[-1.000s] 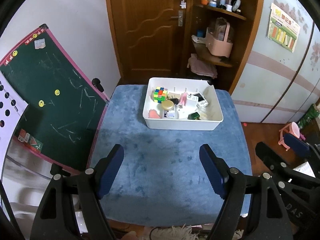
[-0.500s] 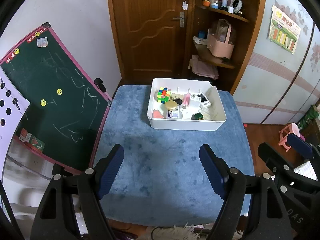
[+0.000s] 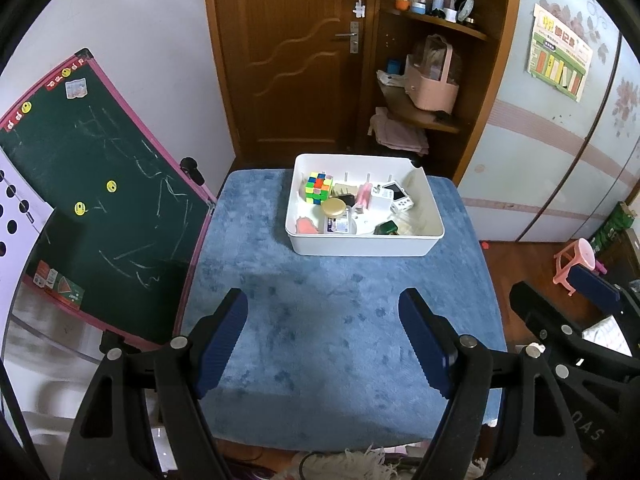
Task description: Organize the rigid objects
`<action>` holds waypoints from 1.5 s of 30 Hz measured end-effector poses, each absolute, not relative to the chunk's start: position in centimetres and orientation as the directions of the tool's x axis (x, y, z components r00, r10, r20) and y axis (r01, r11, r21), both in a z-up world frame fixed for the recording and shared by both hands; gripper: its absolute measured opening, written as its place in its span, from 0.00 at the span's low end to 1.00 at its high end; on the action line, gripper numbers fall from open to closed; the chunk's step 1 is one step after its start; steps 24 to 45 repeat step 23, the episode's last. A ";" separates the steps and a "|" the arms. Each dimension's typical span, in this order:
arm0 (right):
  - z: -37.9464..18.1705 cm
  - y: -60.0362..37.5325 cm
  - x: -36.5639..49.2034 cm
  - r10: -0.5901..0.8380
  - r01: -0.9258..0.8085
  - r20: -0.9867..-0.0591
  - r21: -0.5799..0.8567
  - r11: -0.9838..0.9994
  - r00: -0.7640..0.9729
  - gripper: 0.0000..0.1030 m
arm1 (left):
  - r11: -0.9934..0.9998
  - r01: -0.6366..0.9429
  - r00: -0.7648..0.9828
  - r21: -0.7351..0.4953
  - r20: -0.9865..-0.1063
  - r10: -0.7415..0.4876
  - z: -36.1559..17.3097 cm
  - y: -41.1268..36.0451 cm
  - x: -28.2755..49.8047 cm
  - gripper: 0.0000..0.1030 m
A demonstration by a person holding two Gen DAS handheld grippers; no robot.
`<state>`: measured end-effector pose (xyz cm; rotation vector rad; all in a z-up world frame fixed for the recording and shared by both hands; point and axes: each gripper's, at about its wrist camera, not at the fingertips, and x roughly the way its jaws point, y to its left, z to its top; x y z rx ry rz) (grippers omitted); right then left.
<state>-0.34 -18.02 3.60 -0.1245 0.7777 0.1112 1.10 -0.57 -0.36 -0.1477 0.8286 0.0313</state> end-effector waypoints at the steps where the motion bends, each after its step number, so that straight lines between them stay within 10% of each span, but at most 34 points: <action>1: 3.6 -18.1 -0.4 0.054 -0.144 -0.704 -0.070 0.987 0.708 0.76 | 0.989 -0.085 0.676 -0.120 -0.736 -0.031 -0.4 -0.5 1.1 0.78; 45: 3.7 -18.5 -0.3 0.058 -0.146 -0.704 -0.066 0.987 0.708 0.76 | 0.991 -0.076 0.672 -0.107 -0.740 -0.028 -0.7 -0.7 1.1 0.78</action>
